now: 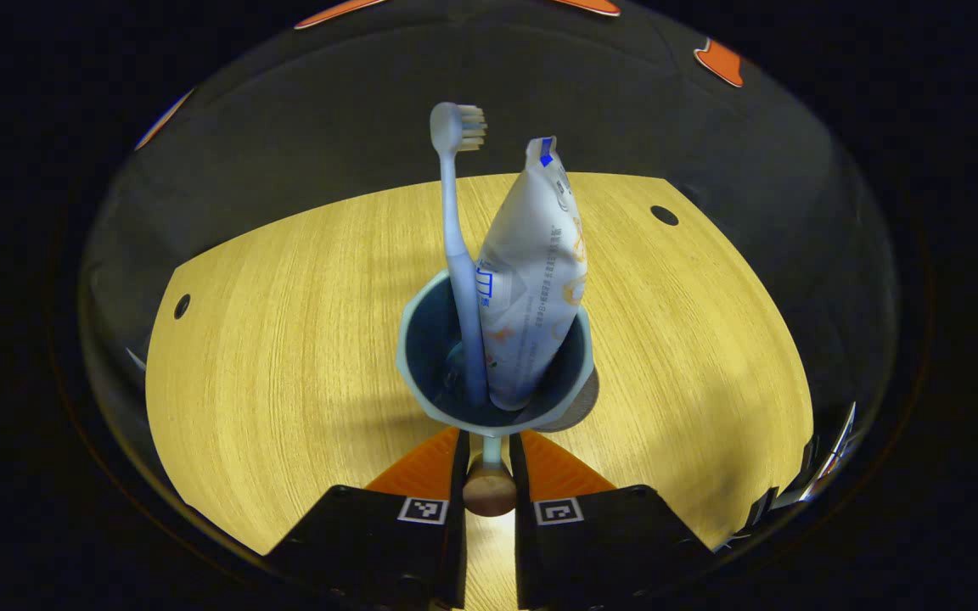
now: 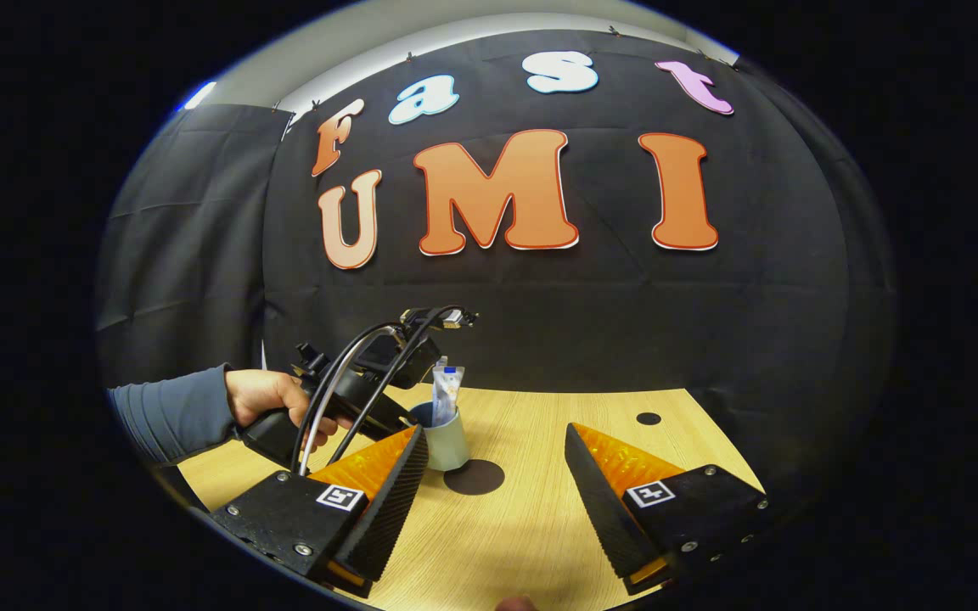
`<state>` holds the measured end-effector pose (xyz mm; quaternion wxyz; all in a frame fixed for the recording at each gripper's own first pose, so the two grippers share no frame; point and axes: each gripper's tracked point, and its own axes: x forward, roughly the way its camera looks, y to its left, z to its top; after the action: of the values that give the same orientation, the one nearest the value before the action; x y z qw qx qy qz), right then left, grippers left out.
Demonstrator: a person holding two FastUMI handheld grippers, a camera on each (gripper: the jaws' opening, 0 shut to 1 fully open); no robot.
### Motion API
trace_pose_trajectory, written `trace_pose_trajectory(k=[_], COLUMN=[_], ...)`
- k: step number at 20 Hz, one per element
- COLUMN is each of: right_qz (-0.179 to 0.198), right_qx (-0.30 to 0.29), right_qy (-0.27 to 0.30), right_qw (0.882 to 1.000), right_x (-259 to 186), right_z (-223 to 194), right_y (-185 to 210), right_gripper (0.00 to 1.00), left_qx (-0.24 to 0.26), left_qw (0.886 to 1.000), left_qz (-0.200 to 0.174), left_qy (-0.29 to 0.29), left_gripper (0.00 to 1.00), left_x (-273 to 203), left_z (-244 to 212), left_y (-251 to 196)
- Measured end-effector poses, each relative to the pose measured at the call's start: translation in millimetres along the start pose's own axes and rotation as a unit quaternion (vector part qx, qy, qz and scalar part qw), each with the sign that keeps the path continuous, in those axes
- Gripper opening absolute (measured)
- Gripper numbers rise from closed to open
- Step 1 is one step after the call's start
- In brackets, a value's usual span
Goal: Put the toothbrush and toothpaste on the desktop into the cup, then pick up the cup and place it on the coaster on the desktop.
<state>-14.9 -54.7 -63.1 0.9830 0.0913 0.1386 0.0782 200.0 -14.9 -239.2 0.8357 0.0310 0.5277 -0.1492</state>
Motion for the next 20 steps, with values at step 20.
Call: trace_pose_trajectory(k=[20], right_qz=[0.003], right_qx=[0.022], right_qy=[0.007], right_qw=[1.0], right_x=[-6.4], right_z=[-15.2], right_y=[-4.3], right_gripper=[0.97], left_qx=[-0.008], left_qw=[0.999], left_qz=[-0.037], left_qy=[-0.034], left_gripper=[0.46], left_x=[-35.8], left_z=[6.4], left_y=[-5.1])
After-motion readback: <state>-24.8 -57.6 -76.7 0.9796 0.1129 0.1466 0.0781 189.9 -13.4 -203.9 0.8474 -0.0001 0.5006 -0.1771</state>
